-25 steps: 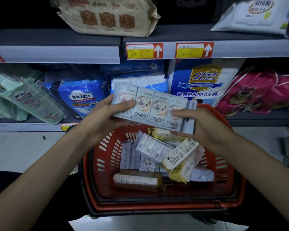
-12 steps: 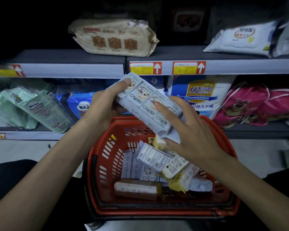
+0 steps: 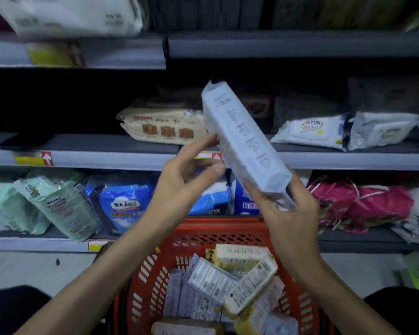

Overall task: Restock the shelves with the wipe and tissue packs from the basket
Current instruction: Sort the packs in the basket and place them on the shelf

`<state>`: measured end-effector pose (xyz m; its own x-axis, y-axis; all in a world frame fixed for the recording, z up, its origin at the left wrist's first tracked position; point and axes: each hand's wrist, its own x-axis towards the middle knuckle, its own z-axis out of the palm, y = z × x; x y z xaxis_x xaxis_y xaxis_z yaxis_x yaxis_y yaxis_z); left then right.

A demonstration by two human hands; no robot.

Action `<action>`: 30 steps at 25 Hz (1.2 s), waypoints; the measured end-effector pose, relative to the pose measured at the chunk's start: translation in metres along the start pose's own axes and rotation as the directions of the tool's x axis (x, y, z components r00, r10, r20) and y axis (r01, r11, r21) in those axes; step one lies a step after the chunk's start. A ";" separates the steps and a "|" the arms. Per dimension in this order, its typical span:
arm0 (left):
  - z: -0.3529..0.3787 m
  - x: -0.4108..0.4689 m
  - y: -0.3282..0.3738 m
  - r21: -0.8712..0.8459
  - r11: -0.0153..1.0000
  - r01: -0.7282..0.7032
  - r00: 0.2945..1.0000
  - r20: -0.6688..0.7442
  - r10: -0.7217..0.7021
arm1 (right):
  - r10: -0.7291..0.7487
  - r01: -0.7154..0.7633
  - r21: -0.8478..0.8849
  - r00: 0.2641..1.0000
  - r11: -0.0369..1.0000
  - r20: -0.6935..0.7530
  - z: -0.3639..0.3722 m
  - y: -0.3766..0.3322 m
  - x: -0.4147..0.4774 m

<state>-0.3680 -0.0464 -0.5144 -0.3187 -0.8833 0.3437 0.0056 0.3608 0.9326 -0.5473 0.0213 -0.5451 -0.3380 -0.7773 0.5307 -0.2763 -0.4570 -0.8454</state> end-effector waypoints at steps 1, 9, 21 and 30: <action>0.004 0.004 0.008 0.020 0.998 -0.052 0.999 0.018 0.051 | 0.023 -0.021 0.053 1.000 0.998 -0.021 -0.001 -0.010 0.007; 0.019 0.057 0.080 0.113 0.955 -0.275 0.959 -0.035 0.280 | -0.031 0.042 0.179 0.997 0.983 -0.065 0.010 -0.085 0.093; -0.013 0.188 0.148 0.140 0.964 -0.226 0.924 -0.284 0.257 | -0.206 0.166 -0.214 0.961 0.963 -0.182 0.096 -0.122 0.259; -0.056 0.190 0.134 0.032 0.999 -0.029 0.925 -0.377 0.039 | 0.114 -0.017 -0.661 0.988 0.751 0.103 0.183 -0.126 0.355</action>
<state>-0.3748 -0.1828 -0.3181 0.0624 -0.9163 0.3957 -0.0159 0.3955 0.9183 -0.4683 -0.2764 -0.2615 -0.2725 -0.8647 0.4219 -0.7958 -0.0439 -0.6039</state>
